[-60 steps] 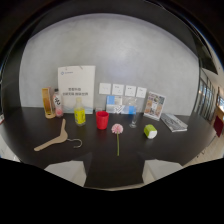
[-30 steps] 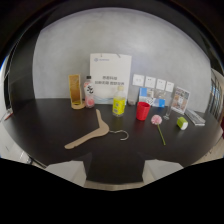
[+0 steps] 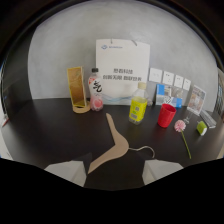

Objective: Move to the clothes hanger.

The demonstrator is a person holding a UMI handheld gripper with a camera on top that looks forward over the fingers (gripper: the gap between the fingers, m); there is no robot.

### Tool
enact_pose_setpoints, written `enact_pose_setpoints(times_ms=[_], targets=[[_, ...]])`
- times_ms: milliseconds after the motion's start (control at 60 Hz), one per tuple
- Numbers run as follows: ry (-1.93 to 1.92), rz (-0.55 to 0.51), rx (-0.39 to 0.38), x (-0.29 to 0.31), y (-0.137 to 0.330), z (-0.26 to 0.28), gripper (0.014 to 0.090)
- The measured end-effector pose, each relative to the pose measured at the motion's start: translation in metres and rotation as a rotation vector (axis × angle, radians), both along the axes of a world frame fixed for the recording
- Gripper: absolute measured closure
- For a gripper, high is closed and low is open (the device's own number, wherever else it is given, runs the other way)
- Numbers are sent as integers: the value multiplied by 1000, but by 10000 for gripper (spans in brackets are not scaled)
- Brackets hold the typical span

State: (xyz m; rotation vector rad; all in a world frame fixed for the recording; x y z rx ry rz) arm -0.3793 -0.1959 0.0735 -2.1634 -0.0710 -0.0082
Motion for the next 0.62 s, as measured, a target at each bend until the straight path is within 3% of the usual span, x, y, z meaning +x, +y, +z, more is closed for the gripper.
enact_pose_setpoints(times_ms=[233,617], targets=[[-5,-17,-44,2,36,-18,194],[-10,-14,-57,3,43,-25,193]])
